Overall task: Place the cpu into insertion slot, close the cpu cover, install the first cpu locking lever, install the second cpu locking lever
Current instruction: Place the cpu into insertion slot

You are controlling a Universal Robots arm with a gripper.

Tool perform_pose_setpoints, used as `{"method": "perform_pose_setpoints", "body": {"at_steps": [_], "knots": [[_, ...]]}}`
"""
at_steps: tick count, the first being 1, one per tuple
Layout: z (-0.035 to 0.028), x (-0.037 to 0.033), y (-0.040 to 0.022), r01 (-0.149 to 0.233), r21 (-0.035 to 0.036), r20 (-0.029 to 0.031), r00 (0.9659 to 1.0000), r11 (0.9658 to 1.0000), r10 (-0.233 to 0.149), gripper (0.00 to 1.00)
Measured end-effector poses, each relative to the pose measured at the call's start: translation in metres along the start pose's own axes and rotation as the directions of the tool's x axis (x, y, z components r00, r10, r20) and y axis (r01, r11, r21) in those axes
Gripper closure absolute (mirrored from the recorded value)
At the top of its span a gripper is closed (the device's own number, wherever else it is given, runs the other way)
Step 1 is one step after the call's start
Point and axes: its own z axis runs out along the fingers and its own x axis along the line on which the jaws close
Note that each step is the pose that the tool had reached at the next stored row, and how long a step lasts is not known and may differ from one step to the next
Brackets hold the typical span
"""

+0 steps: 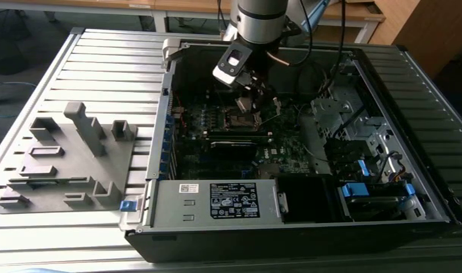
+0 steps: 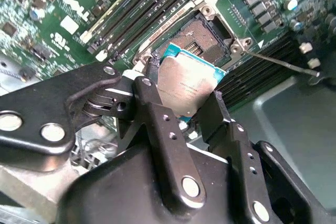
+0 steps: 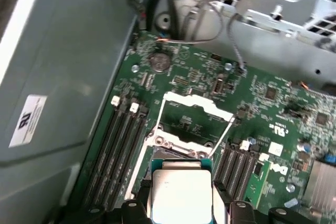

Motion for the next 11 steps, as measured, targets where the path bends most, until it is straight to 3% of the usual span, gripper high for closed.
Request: {"method": "perform_pose_setpoints", "body": {"at_steps": [3,7,11], "knots": [[0.0003,0.0000,0.0000,-0.055,-0.0012,0.0042,0.9985,0.9985,0.055,0.46],[0.0007,0.0000,0.0000,-0.121,-0.0029,0.0092,0.9926,0.9927,0.121,0.46],[0.0012,0.0000,-0.0001,-0.201,-0.0054,0.0152,0.9794,0.9796,0.201,0.46]]}}
